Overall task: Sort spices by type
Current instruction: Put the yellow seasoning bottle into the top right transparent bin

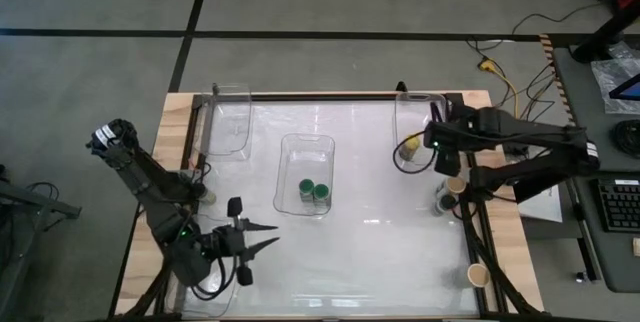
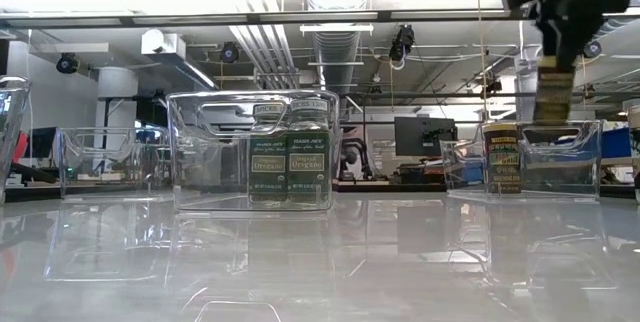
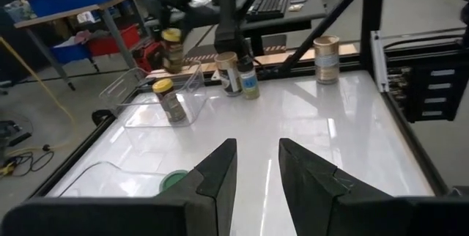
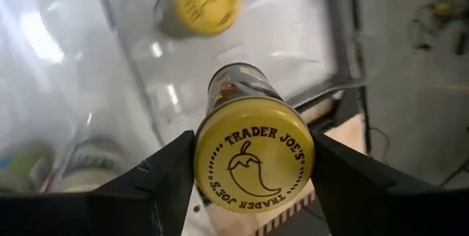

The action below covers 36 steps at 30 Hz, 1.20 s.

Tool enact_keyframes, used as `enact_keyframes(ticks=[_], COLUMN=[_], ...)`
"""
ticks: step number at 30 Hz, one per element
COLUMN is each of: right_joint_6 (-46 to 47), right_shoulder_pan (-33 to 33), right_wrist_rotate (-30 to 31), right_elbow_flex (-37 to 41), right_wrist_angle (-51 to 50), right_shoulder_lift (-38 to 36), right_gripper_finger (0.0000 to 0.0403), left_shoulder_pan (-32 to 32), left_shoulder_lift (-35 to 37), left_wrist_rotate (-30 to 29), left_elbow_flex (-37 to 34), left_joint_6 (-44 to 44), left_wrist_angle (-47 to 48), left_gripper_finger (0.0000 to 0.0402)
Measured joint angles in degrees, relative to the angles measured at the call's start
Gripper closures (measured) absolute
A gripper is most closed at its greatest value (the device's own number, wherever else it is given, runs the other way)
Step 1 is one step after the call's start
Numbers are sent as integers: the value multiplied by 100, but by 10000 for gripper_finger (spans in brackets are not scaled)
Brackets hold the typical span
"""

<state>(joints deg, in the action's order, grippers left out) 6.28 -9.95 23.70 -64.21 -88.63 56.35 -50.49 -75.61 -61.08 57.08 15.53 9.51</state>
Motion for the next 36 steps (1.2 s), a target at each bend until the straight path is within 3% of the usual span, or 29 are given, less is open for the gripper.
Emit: enact_keyframes(ticks=[8, 18, 23, 26, 36], right_joint_6=[-1307, -2857, -3254, -3357, -3617], right_shoulder_pan=[-792, -2096, -2598, -2734, -2759], right_wrist_rotate=[-571, -1775, -1914, -2288, -2389], right_elbow_flex=[671, 933, 980, 997, 1060], right_wrist_angle=[760, 1487, 1538, 1545, 1736], right_shoulder_lift=[-77, 73, 200, 307, 678], right_gripper_finger=[169, 174, 166, 172, 165], left_shoulder_pan=[422, 1071, 1408, 1580, 1888], left_shoulder_lift=[0, -2, -2, -2, -20], left_wrist_rotate=[10, 13, 14, 17, 660], left_elbow_flex=[0, 0, 0, 0, 0], left_joint_6=[0, -2, -125, -219, -337], left_wrist_angle=[35, 415, 445, 442, 517], left_gripper_finger=[313, 313, 313, 313, 313])
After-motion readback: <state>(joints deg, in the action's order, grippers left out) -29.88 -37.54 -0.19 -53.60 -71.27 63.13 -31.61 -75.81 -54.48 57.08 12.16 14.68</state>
